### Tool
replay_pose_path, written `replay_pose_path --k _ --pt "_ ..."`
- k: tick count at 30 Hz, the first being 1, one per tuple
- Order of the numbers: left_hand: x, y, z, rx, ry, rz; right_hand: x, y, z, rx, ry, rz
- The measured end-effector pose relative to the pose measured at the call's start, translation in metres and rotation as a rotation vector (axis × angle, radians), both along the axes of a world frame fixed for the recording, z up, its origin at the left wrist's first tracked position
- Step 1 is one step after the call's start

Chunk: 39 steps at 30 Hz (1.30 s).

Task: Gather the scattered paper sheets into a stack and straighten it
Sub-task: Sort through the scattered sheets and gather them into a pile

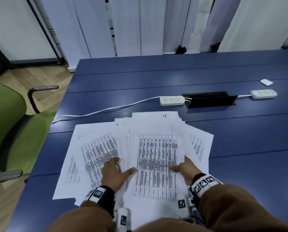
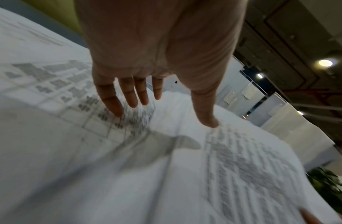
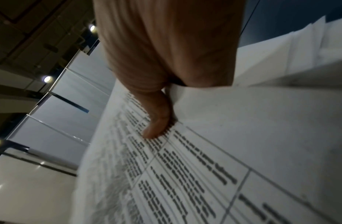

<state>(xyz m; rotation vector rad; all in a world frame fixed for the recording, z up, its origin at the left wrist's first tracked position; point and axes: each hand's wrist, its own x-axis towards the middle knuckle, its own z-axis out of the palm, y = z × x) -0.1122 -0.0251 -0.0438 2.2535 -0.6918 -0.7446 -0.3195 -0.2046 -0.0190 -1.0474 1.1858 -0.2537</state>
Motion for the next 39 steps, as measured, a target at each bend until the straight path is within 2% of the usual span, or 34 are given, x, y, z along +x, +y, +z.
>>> replay_pose_path --k 2,6,10,12,13,15,17,19,21,25,29,33,36,39 --pt "0.011 0.004 0.006 -0.114 0.146 0.075 -0.004 -0.004 0.006 0.028 -0.014 -0.022" --pt "0.010 0.010 0.020 -0.304 0.595 0.034 0.000 -0.013 -0.004 0.093 -0.073 0.058" --pt "0.005 0.017 0.018 -0.448 0.700 0.200 0.016 -0.014 0.000 0.023 -0.092 0.195" --pt "0.007 0.021 0.017 -0.472 0.712 0.284 0.023 -0.018 -0.002 -0.102 -0.026 0.133" --pt "0.010 0.026 0.013 -0.460 0.717 0.320 0.022 -0.021 -0.004 -0.206 0.063 0.055" --pt "0.016 0.037 -0.002 -0.401 0.693 0.376 0.013 -0.027 -0.012 -0.474 0.431 0.009" --pt "0.020 0.045 -0.016 -0.334 0.655 0.391 0.000 -0.029 -0.021 -0.590 0.786 0.148" --pt "0.025 0.050 -0.034 -0.337 0.659 0.404 -0.008 -0.029 -0.026 -0.608 0.919 0.231" --pt "0.024 0.047 -0.035 -0.322 0.639 0.408 -0.010 -0.030 -0.031 -0.559 0.875 0.190" --pt "0.022 0.047 -0.026 -0.339 0.639 0.399 -0.014 -0.038 -0.037 -0.386 0.509 0.082" --pt "0.022 0.046 -0.027 -0.342 0.631 0.360 -0.021 -0.045 -0.026 -0.594 0.469 -0.001" --pt "0.020 0.040 -0.028 -0.341 0.636 0.333 -0.025 -0.051 0.011 -0.772 0.507 -0.107" --pt "0.017 0.036 -0.026 -0.356 0.628 0.346 -0.030 -0.059 0.052 -0.949 0.570 -0.174" --pt "0.015 0.032 -0.025 -0.347 0.633 0.355 -0.030 -0.070 0.110 -1.104 0.534 -0.304"
